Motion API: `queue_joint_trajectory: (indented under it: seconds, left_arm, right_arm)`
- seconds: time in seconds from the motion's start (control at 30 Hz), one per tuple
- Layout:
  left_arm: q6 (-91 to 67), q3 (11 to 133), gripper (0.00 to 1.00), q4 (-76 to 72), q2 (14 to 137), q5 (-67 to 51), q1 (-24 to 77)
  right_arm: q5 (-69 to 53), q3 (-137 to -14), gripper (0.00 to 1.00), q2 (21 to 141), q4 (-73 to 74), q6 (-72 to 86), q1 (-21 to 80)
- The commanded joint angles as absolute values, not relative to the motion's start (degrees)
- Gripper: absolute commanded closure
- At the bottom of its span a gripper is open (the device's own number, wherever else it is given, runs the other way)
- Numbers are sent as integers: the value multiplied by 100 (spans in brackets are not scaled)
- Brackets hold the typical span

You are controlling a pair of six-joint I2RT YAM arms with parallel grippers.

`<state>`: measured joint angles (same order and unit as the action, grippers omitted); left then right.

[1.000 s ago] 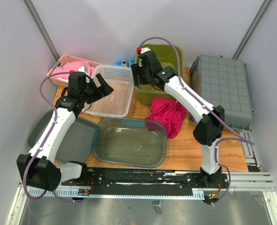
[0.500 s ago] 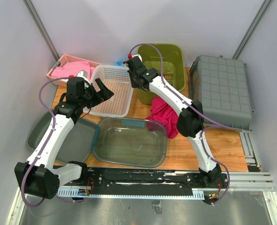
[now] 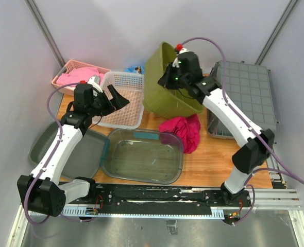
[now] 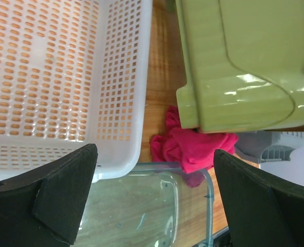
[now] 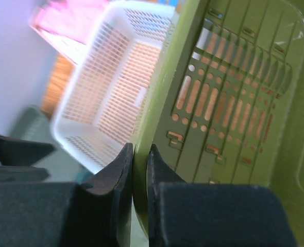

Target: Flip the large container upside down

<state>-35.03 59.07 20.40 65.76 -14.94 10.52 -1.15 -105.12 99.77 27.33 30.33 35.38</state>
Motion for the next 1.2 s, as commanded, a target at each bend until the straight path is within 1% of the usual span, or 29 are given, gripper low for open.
queue_joint_trajectory:
  seconds: [0.0, 0.07, 0.13, 0.23, 0.33, 0.57, 0.77, 0.87, 0.93, 1.0, 1.03, 1.1, 1.17]
  left_arm:
    - [-3540, 5833, 1, 1589, 6651, -2143, 1051]
    - [-3551, 5823, 1, 1521, 6677, -2292, 1048]
    - [-3545, 5810, 1, 1483, 6664, -2344, 1055]
    - [-3579, 5765, 1, 1382, 6634, -2480, 1054]
    - [-3656, 5710, 1, 1169, 6624, -2714, 1063]
    - [-3665, 5904, 1, 987, 6787, -2806, 1261]
    - [-3687, 6033, 1, 883, 6918, -2827, 1348]
    - [-3676, 6185, 1, 844, 7042, -2823, 1400]
    - [-3661, 6309, 1, 844, 7145, -2822, 1433]
    - [-3645, 6432, 1, 844, 7244, -2813, 1477]
    - [-3634, 6492, 1, 850, 7289, -2798, 1511]
    - [-3609, 6587, 1, 865, 7377, -2754, 1575]
    - [-3604, 6654, 1, 855, 7459, -2726, 1642]
  right_arm:
    - [-1807, -9642, 100, 9495, 825, 4174, 2885]
    - [-2200, -9282, 99, 9382, 384, 4507, 2712]
    - [-2566, -8762, 99, 9245, -428, 4995, 2505]
    - [-3142, -7818, 99, 9165, -2285, 6309, 2082]
    - [-3657, -7449, 100, 9356, -3661, 7291, 1762]
    - [-3771, -7187, 99, 9642, -5125, 8339, 1604]
    - [-3736, -6294, 99, 9919, -6295, 9432, 1164]
    - [-3858, -5841, 99, 9807, -6187, 9412, 880]
    - [-3948, -5599, 99, 9594, -5778, 9146, 699]
    - [-4096, -5540, 99, 9299, -4832, 8595, 527]
    - [-4148, -5586, 98, 9129, -4145, 8173, 446]
    - [-4022, -5819, 88, 8765, -2354, 7100, 318]
    - [-3560, -6170, 76, 8450, -705, 6078, 268]
